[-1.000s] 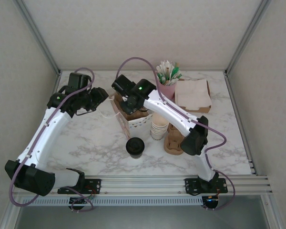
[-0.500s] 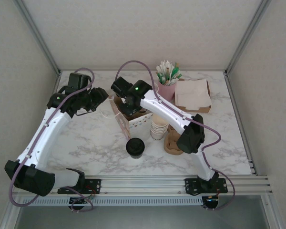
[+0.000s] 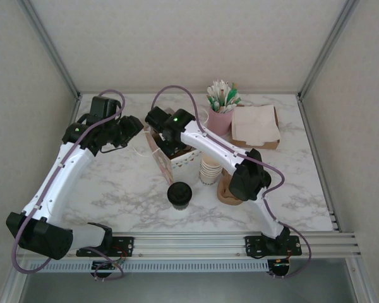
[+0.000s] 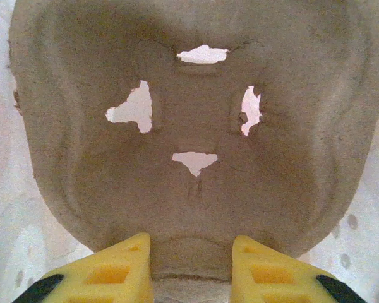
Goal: Pack the takeout coffee
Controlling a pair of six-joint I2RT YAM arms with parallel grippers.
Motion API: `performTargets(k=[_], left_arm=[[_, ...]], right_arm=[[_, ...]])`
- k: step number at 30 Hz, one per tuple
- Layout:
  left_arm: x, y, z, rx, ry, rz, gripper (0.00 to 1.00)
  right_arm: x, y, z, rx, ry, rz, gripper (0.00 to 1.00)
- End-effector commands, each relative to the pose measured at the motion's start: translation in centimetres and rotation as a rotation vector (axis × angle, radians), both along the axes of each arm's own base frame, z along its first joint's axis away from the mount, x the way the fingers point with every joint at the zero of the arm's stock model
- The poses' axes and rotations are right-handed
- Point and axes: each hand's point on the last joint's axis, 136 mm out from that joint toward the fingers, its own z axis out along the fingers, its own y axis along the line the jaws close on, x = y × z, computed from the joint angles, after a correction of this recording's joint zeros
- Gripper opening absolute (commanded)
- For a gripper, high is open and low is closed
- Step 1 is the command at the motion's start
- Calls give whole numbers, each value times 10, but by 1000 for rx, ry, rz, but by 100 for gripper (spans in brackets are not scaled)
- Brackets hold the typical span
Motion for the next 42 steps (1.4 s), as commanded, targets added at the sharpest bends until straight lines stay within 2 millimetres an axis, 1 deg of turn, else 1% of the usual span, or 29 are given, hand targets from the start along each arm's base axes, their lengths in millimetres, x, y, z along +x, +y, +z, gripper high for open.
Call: performTargets(k=[1,7,33,37,42], left_arm=[[-7,2,0,7,8,9,44],[-7,1,2,3,3,6,44],[-3,3,11,9,-18,22,45],[-2,3,12,9,-21,24,45],[-3,4,12,12,-23,27,45]], right_arm=[[5,-2,-16,-14,29,-19,29],[8,-4,-29,-26,50,-35,29],[-2,-6,-97,-81,160,-64,31],[-2,-7,-106,-83,168,-74,32],[0,-4,-110,-62,168,-91,33]])
